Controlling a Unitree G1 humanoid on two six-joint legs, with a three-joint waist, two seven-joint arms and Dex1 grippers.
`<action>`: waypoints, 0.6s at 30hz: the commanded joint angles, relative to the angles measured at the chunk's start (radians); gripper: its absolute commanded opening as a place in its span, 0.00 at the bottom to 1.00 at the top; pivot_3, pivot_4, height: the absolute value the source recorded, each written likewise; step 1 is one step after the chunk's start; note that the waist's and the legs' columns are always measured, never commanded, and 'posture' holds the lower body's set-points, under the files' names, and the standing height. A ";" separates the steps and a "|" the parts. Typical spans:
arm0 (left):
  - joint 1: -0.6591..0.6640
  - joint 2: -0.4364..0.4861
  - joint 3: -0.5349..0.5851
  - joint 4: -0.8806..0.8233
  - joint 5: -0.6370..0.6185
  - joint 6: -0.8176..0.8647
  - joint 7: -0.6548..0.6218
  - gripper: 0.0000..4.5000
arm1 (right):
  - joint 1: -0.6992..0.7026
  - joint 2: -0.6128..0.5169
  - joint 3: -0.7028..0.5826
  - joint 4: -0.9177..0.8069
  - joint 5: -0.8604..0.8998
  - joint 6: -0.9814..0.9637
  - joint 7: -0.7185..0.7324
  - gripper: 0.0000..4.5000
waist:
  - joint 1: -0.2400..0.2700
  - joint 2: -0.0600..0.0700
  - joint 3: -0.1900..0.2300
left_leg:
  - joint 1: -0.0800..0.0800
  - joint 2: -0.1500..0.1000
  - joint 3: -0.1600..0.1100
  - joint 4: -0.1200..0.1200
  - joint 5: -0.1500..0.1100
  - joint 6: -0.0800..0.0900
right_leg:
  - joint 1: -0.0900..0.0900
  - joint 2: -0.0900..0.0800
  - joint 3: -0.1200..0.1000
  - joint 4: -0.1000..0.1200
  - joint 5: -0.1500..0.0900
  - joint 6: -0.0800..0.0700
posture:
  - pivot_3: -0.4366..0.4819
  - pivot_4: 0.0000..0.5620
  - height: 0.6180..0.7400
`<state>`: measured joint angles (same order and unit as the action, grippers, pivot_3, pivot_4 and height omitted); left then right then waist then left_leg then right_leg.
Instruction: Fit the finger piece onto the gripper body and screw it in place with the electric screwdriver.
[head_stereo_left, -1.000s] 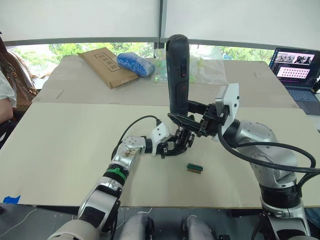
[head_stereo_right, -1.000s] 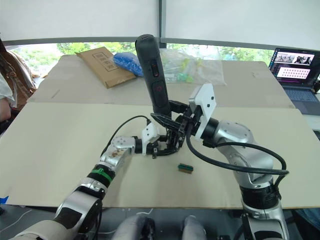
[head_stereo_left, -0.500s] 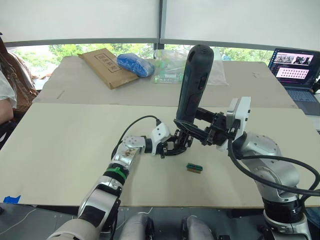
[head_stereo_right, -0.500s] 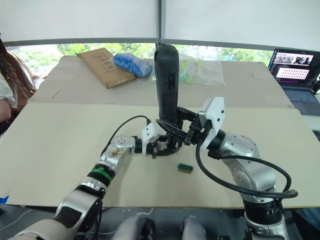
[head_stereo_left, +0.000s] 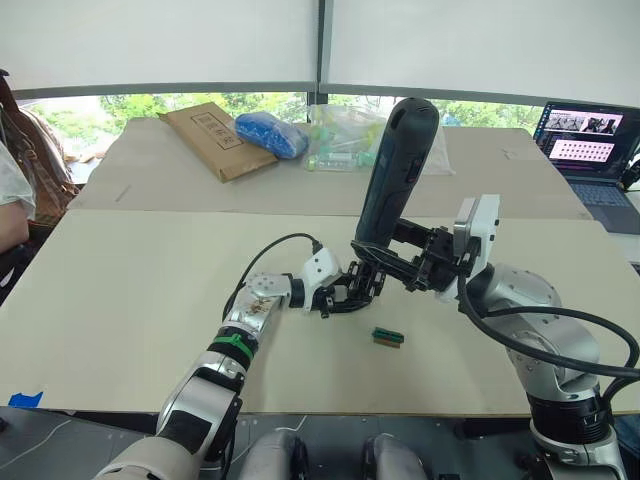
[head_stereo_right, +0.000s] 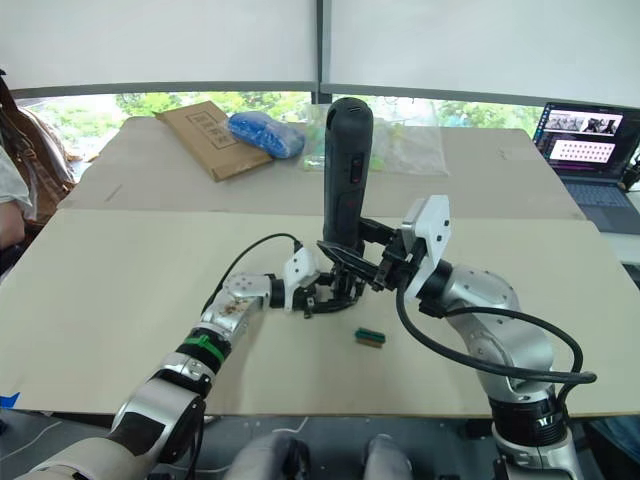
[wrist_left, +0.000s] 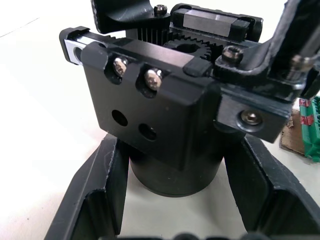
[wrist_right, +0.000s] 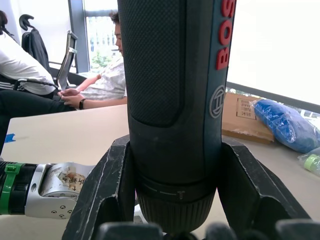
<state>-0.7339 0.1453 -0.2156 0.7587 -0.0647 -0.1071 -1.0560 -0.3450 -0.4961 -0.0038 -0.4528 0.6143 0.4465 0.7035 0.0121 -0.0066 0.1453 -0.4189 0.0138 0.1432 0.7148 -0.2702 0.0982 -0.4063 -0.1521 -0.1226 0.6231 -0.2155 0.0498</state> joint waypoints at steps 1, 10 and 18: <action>-0.028 -0.005 0.025 -0.019 -0.020 -0.013 0.002 0.51 | 0.077 -0.017 0.094 0.104 -0.057 0.091 0.002 0.42 | 0.000 0.000 -0.001 | 0.000 0.000 0.000 0.000 0.000 0.000 | 0.000 0.000 0.000 0.000 0.000 0.000 | 0.48 0.27 0.93; -0.024 -0.005 0.028 -0.022 -0.019 -0.016 0.005 0.51 | 0.088 -0.018 0.102 0.110 -0.072 0.082 0.001 0.42 | 0.000 -0.001 -0.003 | 0.000 0.000 0.000 0.000 0.000 0.000 | 0.000 -0.001 0.000 0.000 0.000 0.000 | 0.48 0.27 0.93; -0.026 -0.002 0.029 -0.016 -0.017 -0.017 0.005 0.51 | 0.066 -0.021 0.088 0.083 -0.072 0.051 0.007 0.42 | 0.000 -0.002 -0.003 | 0.001 0.000 -0.001 -0.001 0.000 0.000 | 0.000 -0.001 0.000 0.000 0.000 0.000 | 0.48 0.27 0.93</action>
<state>-0.7335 0.1464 -0.2156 0.7604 -0.0579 -0.1082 -1.0550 -0.3391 -0.4964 0.0125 -0.4528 0.6027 0.4327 0.7014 0.0117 -0.0083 0.1423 -0.4181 0.0139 0.1426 0.7139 -0.2706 0.0977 -0.4064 -0.1533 -0.1228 0.6230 -0.2157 0.0495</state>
